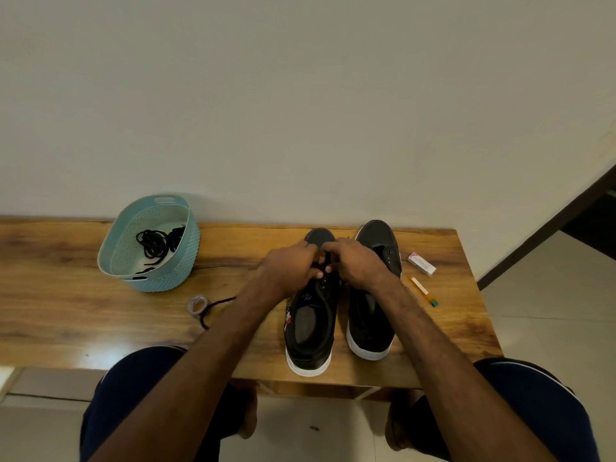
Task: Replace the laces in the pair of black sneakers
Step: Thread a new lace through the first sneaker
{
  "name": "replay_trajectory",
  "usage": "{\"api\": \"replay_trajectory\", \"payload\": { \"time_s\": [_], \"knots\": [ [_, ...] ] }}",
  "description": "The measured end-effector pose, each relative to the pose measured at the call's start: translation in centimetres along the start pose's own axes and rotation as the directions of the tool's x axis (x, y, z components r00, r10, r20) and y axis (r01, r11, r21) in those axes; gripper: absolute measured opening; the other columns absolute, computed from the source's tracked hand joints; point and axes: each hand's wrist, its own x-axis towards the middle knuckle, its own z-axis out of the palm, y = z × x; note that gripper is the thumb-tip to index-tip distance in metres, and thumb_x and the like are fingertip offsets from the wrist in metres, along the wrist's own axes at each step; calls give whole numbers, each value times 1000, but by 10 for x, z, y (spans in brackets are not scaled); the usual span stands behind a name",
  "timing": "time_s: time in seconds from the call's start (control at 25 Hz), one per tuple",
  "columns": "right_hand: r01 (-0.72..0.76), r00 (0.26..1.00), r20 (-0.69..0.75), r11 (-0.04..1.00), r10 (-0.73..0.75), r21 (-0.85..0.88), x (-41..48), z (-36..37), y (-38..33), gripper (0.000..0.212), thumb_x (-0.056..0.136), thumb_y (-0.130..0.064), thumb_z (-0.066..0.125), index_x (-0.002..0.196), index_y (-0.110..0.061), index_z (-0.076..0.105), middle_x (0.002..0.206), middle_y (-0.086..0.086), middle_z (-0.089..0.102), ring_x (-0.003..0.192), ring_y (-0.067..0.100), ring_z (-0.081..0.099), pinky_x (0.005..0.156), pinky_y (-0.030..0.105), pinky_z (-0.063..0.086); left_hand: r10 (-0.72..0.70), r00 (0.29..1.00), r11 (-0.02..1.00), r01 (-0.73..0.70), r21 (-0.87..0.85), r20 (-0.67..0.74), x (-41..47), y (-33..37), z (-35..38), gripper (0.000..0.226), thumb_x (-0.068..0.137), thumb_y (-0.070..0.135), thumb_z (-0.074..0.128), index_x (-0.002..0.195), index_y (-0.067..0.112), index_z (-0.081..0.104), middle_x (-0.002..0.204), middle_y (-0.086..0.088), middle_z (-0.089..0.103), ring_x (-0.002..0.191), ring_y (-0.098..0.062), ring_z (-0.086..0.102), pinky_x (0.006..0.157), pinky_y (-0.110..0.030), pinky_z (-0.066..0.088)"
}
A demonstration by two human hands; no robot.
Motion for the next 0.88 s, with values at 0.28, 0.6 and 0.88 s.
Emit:
{"api": "replay_trajectory", "payload": {
  "time_s": [0.28,0.6,0.88],
  "knots": [
    [-9,1000,-28,999,11,53,-1,0,1,18,91,-11,62,91,-29,58,92,-8,55,85,15,55,73,38,48,-102,974,985,127,117,-203,-1,-13,-13,8,93,18,57,96,22,64,101,0,62,95,-19,58,75,-34,48],
    [-27,999,-17,998,28,51,0,1,2,20,91,-11,62,88,-30,57,88,-10,54,81,13,54,83,46,51,-143,984,990,143,-2,-109,-4,-28,-13,34,92,34,65,124,24,62,121,-1,62,112,-22,57,88,-41,51],
    [-21,999,-40,999,23,40,-2,1,5,20,90,-11,62,87,-30,56,92,-7,57,83,15,56,71,36,45,-83,991,983,98,156,-106,-1,-2,-11,9,92,25,57,98,22,63,99,2,66,93,-20,62,70,-32,44]
  ]
}}
